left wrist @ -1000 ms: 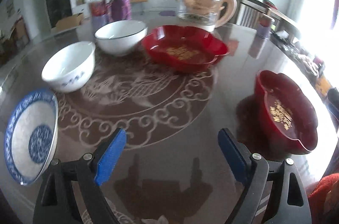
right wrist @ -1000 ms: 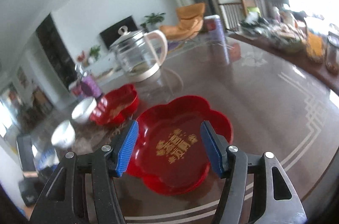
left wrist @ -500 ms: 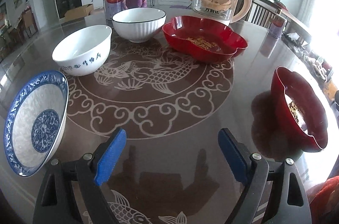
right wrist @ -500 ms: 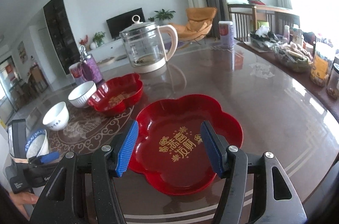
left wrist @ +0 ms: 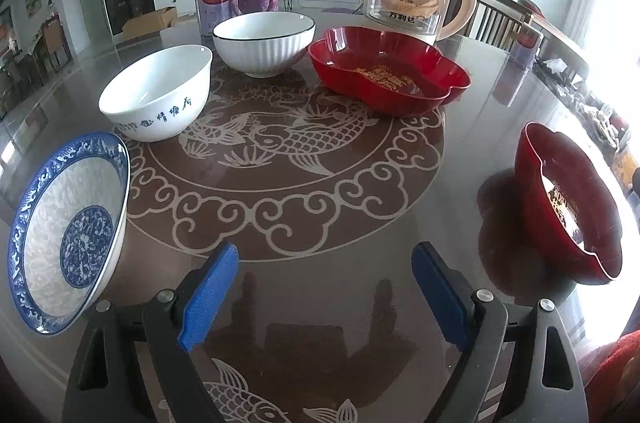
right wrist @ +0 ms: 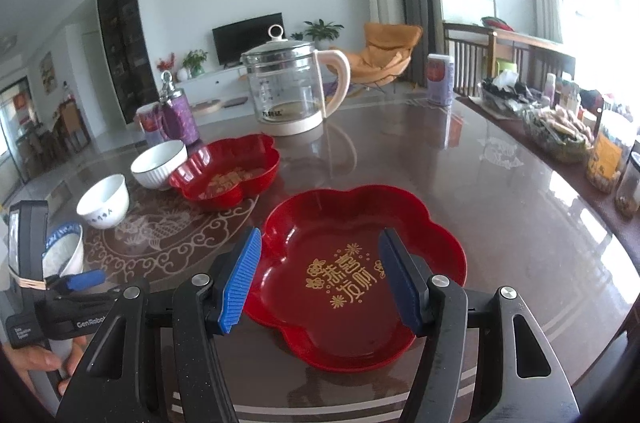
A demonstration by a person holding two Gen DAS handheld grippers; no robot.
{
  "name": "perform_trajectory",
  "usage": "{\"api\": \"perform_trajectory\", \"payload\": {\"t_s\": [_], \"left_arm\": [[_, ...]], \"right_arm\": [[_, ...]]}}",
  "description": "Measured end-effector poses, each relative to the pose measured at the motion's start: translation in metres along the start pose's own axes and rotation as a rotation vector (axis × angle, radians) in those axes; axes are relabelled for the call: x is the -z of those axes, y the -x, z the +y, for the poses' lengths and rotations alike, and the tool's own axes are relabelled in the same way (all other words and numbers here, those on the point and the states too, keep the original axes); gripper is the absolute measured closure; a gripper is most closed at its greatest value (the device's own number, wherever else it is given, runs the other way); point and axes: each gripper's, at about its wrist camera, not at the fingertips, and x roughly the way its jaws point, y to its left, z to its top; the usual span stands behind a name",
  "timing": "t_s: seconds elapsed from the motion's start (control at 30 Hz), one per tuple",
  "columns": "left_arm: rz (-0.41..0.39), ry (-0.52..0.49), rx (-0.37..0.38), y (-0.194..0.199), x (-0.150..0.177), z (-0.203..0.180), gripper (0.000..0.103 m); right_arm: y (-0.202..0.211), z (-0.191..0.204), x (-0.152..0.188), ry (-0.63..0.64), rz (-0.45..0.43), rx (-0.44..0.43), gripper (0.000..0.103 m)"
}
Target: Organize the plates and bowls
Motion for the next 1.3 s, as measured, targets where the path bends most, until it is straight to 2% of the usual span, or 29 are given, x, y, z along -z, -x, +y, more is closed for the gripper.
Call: {"api": "perform_trajectory", "payload": {"t_s": [0.33,0.83,1.03,1.17,1.3], "left_arm": [[0.046,0.000,-0.004,-0.013,0.003,0.003,0.015],[0.044,-0.045,-0.046,-0.017,0.008,-0.001,0.015],[0.054,-0.049,-0.048,-0.018,0.008,-0.001,0.010],[0.077,-0.037,-0.059,-0.020,0.008,0.000,0.000],[0.080,-0.038,-0.061,-0.022,0.008,0.000,0.000]], "right_arm": [[-0.001,-0.002,0.000,-0.014,-0.001,0.008,0.038],[-0.002,-0.002,0.002,-0.004,0.004,0.006,0.038],[-0.003,-0.002,0.002,-0.006,0.004,0.006,0.038],[-0.002,-0.003,0.002,-0.004,0.003,0.006,0.038],[-0.002,-0.002,0.002,-0.006,0.003,0.006,0.038]]}}
